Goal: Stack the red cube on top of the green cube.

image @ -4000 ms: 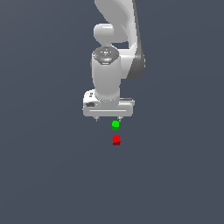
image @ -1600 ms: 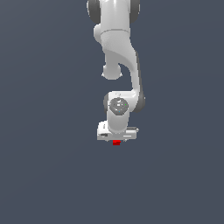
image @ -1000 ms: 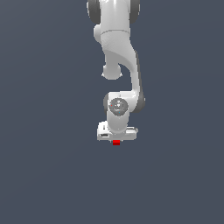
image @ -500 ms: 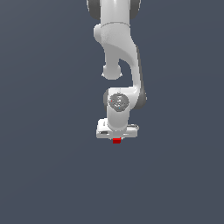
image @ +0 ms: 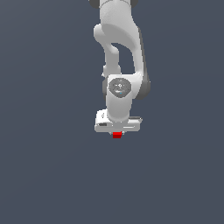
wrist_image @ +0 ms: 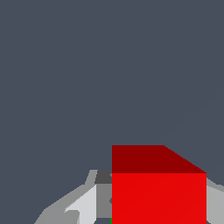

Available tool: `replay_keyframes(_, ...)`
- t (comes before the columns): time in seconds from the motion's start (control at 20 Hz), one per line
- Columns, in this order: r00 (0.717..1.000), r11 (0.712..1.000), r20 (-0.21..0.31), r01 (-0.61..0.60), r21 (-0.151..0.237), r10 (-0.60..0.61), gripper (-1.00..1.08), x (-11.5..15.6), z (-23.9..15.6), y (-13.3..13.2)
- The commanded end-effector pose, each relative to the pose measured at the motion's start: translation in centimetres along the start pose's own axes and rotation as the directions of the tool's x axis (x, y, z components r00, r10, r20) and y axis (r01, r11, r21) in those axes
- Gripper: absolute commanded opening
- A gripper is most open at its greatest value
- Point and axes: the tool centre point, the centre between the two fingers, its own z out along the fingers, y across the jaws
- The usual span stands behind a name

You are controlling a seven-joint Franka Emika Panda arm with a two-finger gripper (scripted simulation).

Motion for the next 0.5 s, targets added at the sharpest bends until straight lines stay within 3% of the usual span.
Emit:
replay_keyframes(0.0,1.000,1.000,0.001,0.000,0.000,0.000,-1.00,0.00,-0.97,0.00)
replay_keyframes(0.45,1.000,1.000,0.000,0.000,0.000,0.000,-1.00,-0.16,-1.21,0.00)
